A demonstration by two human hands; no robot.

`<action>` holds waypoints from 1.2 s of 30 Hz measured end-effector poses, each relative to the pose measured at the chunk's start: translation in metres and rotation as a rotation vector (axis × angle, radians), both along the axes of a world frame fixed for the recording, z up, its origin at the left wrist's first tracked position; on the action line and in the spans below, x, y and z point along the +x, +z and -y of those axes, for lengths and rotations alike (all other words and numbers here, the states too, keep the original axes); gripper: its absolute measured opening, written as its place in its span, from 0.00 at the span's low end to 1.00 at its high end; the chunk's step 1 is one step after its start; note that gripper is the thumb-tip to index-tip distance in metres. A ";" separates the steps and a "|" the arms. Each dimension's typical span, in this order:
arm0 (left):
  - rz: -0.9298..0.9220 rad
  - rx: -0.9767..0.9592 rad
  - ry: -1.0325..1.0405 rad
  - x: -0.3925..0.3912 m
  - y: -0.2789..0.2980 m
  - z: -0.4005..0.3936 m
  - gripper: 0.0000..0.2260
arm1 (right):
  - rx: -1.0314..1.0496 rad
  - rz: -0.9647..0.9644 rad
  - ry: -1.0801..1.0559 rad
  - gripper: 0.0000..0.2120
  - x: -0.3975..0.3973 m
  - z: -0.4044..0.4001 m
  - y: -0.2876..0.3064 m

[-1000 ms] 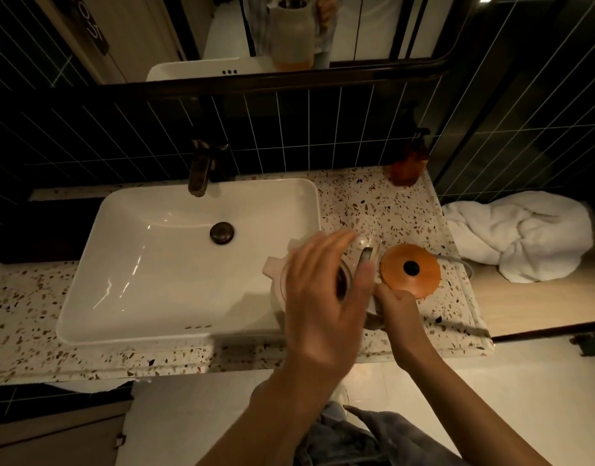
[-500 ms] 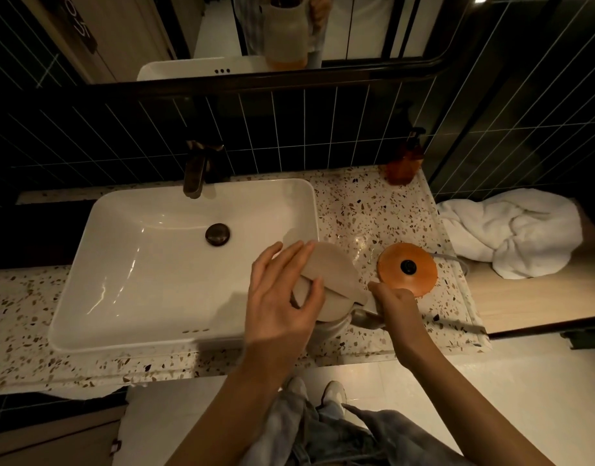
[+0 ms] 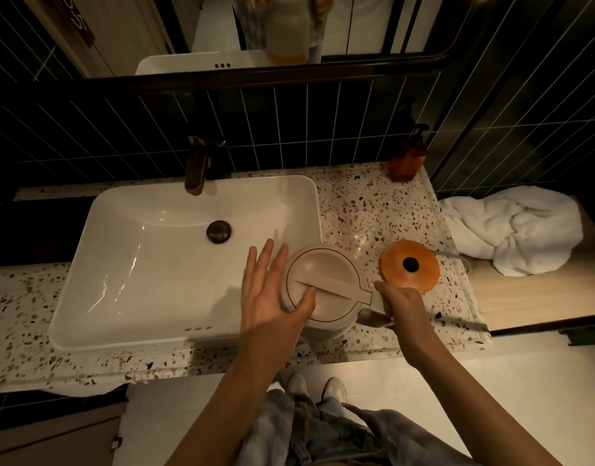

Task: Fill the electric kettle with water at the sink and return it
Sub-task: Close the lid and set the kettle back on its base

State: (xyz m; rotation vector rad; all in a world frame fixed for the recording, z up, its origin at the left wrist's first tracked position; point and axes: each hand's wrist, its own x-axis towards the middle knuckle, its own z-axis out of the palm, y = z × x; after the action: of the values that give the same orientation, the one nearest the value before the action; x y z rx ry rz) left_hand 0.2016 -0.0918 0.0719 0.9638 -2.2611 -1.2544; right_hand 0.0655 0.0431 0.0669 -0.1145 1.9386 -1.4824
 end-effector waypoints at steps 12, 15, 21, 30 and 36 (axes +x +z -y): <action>-0.029 0.750 0.021 -0.001 -0.007 0.012 0.20 | -0.144 0.142 0.003 0.32 -0.004 -0.004 -0.011; -0.087 0.824 0.044 -0.006 -0.009 0.008 0.24 | -0.143 0.121 -0.024 0.37 -0.008 -0.007 -0.014; -0.138 0.862 0.080 -0.027 -0.008 -0.015 0.26 | -0.135 0.089 -0.055 0.36 -0.035 -0.022 -0.006; -0.113 0.866 0.090 -0.117 -0.012 -0.061 0.28 | -0.162 0.008 -0.059 0.56 -0.124 -0.076 -0.010; -0.119 0.957 0.083 -0.178 -0.030 -0.086 0.28 | -0.227 -0.113 -0.055 0.21 -0.176 -0.096 0.004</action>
State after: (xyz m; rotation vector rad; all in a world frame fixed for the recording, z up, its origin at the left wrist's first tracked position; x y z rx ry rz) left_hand 0.0236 -0.0057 0.0424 1.1936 -1.4478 -2.3320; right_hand -0.1107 0.1392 0.0708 -0.2527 1.8670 -1.7638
